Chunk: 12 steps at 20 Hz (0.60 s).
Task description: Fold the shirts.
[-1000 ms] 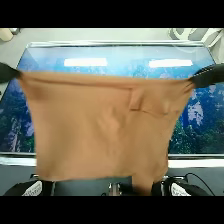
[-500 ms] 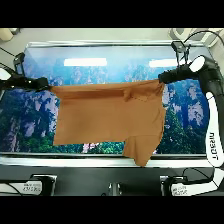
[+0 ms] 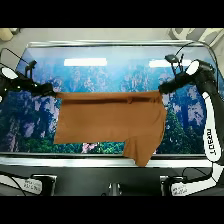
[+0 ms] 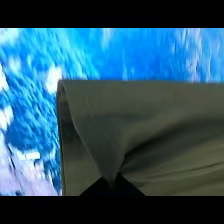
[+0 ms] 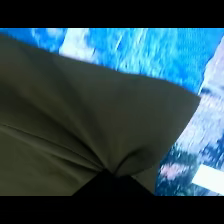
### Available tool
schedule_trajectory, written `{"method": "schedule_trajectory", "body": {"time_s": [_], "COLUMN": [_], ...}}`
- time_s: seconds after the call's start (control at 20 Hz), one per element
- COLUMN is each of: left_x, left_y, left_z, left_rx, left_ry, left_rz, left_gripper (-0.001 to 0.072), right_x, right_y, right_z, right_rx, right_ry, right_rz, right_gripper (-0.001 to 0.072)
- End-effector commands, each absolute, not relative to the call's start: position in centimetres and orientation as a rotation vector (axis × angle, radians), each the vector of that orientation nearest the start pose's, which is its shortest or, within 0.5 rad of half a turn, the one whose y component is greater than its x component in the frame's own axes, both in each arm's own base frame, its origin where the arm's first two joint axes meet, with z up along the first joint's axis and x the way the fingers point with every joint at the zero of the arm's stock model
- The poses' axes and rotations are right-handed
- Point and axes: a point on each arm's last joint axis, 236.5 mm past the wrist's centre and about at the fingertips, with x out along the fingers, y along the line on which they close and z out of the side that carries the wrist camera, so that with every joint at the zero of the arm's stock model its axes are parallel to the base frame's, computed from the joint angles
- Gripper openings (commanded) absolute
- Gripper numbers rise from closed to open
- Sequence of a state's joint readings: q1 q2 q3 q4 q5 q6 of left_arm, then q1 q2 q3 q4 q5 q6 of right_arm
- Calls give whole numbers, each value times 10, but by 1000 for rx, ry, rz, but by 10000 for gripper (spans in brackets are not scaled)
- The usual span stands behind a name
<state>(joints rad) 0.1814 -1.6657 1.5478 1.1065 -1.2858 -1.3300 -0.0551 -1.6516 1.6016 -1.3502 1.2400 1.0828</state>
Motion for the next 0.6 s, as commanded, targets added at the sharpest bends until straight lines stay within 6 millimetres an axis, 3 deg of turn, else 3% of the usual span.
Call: {"method": "schedule_trajectory", "body": {"time_s": [0.0, 0.1, 0.2, 0.25, 0.3, 0.35, 0.4, 0.45, 0.55], "left_x": [415, 396, 389, 392, 398, 403, 407, 407, 387], "left_y": [-33, -39, -39, -37, -34, -29, -21, -11, 19], "left_z": [-34, -57, -72, -71, -65, -55, -41, -26, -8], "left_rx": [-365, -403, -445, -449, -450, -456, -459, -452, -426], "left_ry": [1498, 1577, 1605, 1594, 1577, 1564, 1548, 1539, 1575], "left_rz": [-341, -329, -290, -286, -284, -275, -272, -266, -198], "left_gripper": [23, 23, 24, 71, 221, 395, 440, 440, 440], "right_x": [415, 399, 396, 399, 405, 406, 403, 395, 369], "right_y": [20, 37, 50, 54, 57, 56, 47, 32, -1], "right_z": [-35, -61, -71, -68, -61, -51, -40, -29, -13], "right_rx": [-189, -85, -9, 14, 26, 0, -72, -115, -88], "right_ry": [1482, 1534, 1535, 1519, 1490, 1475, 1476, 1505, 1582], "right_rz": [474, 503, 519, 519, 522, 538, 550, 532, 486], "right_gripper": [24, 24, 31, 146, 385, 512, 513, 534, 526]}}
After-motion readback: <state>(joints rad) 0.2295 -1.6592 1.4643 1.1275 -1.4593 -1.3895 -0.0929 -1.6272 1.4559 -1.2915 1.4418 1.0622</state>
